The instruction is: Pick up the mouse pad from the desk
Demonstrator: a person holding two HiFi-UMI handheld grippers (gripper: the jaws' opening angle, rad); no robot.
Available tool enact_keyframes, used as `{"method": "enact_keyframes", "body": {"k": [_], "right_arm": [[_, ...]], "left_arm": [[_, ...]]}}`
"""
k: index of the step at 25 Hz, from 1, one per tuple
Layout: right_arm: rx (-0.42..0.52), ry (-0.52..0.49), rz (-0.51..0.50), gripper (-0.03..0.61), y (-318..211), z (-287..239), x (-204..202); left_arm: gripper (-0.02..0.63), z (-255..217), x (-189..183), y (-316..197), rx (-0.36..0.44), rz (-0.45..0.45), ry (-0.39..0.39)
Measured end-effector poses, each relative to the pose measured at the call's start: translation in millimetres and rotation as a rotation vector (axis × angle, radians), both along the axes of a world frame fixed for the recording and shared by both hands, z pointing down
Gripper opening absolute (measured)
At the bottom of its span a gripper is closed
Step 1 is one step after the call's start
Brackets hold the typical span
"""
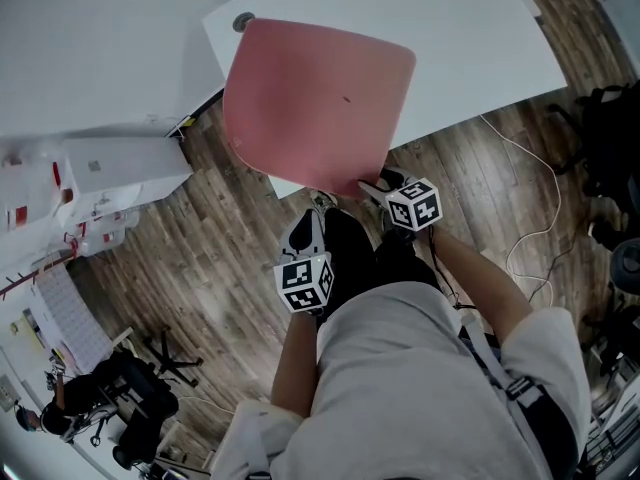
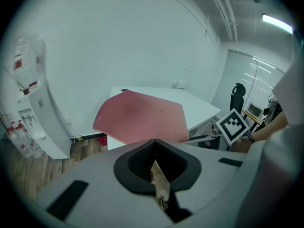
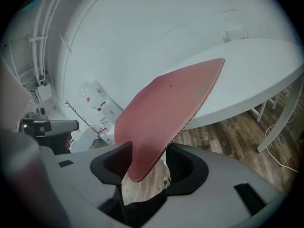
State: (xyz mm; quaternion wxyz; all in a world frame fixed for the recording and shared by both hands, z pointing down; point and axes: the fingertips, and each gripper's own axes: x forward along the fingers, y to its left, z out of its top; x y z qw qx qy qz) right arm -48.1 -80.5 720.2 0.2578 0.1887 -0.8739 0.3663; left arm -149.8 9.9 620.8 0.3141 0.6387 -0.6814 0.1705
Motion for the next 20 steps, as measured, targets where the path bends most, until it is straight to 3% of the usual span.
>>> {"method": "enact_keyframes", "body": {"k": [1,3,5,13,20], "right_arm": [[0.011,0.012,0.004,0.238,-0.6,-2.6,0.9],[0.028,0.019,0.014,0.134,-2.7,-11.1,3.2],[0.053,0.013,0.013,0.108,-4.7,-23.8,0.9],[0.264,0.073,-0.033,0.073,-15.1,-71.2,-16.1],[0.392,0.052,-0.024,0.057,-48.6,-117.9,-48.9]], "left_arm": [[0.011,-0.5,-5.7,-1.4,0.001,-0.001,0.001],[0.012,-1.6,-16.0,-4.9,0.003,-0.002,0.004],[0.011,-1.2,-25.0,-9.8,0.005,0.002,0.008],[0.011,2.6,-48.9,-26.8,0.015,0.017,0.018],[0.012,13.0,-81.6,-32.4,0.011,0.0,0.021]]}}
